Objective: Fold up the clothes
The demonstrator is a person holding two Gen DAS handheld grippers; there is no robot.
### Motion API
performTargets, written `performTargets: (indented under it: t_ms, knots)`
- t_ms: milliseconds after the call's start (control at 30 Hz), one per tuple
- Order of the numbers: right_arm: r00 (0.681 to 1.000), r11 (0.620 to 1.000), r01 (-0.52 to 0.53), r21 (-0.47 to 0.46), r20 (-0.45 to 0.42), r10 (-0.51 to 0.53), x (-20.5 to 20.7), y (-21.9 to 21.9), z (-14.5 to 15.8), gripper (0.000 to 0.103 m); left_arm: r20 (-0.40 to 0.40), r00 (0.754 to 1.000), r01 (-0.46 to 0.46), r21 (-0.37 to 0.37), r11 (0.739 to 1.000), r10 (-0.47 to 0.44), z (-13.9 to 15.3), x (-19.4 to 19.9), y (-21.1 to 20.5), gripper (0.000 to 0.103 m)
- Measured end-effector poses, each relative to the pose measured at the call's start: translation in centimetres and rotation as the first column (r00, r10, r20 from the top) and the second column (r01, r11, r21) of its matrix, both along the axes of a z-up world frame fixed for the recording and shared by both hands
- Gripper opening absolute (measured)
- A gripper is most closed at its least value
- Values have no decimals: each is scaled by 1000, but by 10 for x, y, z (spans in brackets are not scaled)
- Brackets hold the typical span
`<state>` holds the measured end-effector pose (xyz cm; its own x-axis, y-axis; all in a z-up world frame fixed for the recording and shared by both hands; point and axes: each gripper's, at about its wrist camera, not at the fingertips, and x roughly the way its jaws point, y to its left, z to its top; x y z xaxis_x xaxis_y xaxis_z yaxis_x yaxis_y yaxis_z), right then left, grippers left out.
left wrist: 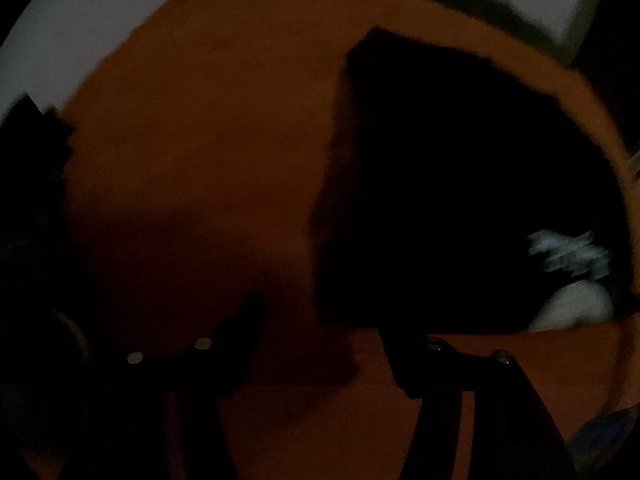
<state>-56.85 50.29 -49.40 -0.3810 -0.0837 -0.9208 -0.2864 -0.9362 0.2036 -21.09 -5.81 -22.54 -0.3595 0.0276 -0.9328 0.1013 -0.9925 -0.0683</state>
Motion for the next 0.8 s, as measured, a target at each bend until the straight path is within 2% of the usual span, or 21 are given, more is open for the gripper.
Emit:
performTargets:
  t_ms: [33,100,133,167,267,300,367,433,533,633,667,700,733,767,800]
  knots:
    - [1000,1000,3,-8,-9,-3,0,2,2,4,-14,1000,8,95,995,-7,5,1,3,60]
    - [1000,1000,2,-16,-25,-2,0,3,6,5,-43,999,29,285,958,-17,15,3,10,60]
    - [999,1000,-3,-16,-32,2,-1,3,8,4,-44,998,53,417,907,-38,14,4,16,60]
    - [999,1000,-8,-15,-40,7,-2,2,10,4,-49,997,75,542,837,-58,12,5,23,60]
    - [999,999,-23,-26,-44,22,-4,-3,10,5,20,999,17,732,682,-47,-5,21,40,60]
    - [999,999,-29,-30,-46,28,-4,-5,10,5,42,999,-13,769,640,-31,-16,20,43,61]
    - [998,998,-45,-32,-50,43,-4,-9,11,5,93,995,-60,792,608,-22,-35,30,58,60]
    - [997,998,-66,-16,-50,65,-7,-16,15,5,90,996,-72,782,619,1,-35,34,65,60]
    - [995,996,-89,5,-52,89,-8,-24,18,5,73,995,-97,787,610,64,-22,55,73,61]
    - [995,996,-86,-7,-57,86,-13,-24,18,10,153,985,-169,826,538,76,-38,60,83,63]
    - [995,996,-84,-15,-61,83,-14,-24,18,12,180,981,-194,836,513,78,-44,62,86,66]
    - [995,996,-85,-16,-63,83,-15,-25,18,14,207,975,-219,845,487,80,-50,64,90,76]
    - [994,996,-86,-16,-65,84,-16,-25,18,22,233,969,-244,853,461,81,-55,66,93,81]
    - [994,996,-87,-16,-68,85,-18,-25,18,28,260,962,-269,860,434,80,-61,67,96,82]
    - [993,996,-90,-16,-77,88,-18,-26,20,30,286,955,-293,865,408,80,-66,69,100,82]
